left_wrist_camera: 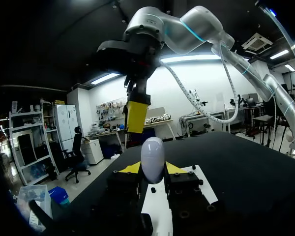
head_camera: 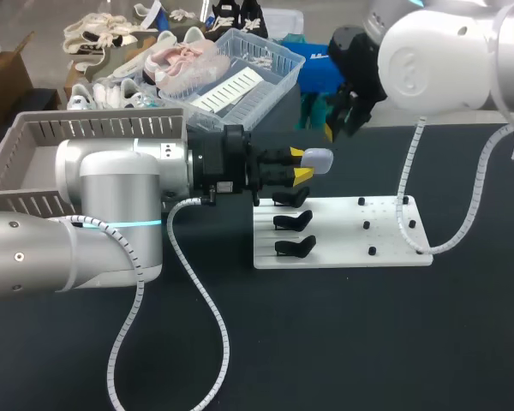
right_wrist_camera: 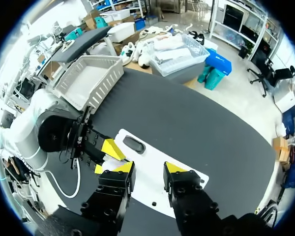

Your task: Pick up each earbud case from the left stands, insert the matching earbuds, close the lid, and place the case in the box.

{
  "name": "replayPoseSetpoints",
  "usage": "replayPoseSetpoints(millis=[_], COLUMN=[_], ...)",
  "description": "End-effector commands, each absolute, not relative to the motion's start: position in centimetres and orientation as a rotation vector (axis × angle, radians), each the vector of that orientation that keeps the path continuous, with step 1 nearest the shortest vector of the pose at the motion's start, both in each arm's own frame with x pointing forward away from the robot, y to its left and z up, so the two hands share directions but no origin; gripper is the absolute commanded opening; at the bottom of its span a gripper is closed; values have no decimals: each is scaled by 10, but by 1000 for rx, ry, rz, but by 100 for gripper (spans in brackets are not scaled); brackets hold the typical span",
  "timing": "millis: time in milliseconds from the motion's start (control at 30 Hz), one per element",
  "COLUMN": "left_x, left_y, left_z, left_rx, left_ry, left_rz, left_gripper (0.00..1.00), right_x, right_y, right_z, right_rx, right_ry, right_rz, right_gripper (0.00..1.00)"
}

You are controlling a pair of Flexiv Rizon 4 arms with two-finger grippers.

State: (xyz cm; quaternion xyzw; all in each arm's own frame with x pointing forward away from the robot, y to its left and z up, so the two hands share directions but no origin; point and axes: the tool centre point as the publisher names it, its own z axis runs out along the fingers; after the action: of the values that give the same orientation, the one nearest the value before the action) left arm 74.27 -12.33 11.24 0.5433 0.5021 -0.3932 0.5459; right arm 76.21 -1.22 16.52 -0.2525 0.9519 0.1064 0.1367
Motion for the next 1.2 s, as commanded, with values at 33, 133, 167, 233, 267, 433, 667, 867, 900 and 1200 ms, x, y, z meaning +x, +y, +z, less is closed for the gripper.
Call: replayPoseSetpoints(millis=[33,133,167,233,267,433,667,867,900,1200], left_x=[743,744,744,744,744,744,746,753,755,766], left_y=[-110,-93,-87,-77,-71,-38,11,46,53,99], left_z=[117,122,123,126,127,131,135,137,138,134], left_rx=[1277,1260,1249,1240,1238,1221,1177,1154,1137,1113], left_ry=[1197,1217,1225,1233,1239,1287,1352,1383,1376,1427], left_rz=[-896,-842,-828,-804,-792,-692,-569,-504,-504,-425], left_gripper=[0,0,0,0,0,0,0,0,0,0], right_x=[753,752,752,752,751,751,748,741,740,735], right_y=[-22,-26,-27,-30,-31,-35,-43,-45,-44,-42], right_z=[162,159,159,157,156,152,156,161,161,164], right_rx=[-702,-686,-682,-676,-674,-643,-642,-704,-719,-814], right_ry=[2737,2747,2749,2755,2759,2750,2599,2449,2430,2310], right_rz=[314,312,312,308,308,332,520,522,522,590], right_gripper=[35,35,35,35,35,35,41,44,44,44])
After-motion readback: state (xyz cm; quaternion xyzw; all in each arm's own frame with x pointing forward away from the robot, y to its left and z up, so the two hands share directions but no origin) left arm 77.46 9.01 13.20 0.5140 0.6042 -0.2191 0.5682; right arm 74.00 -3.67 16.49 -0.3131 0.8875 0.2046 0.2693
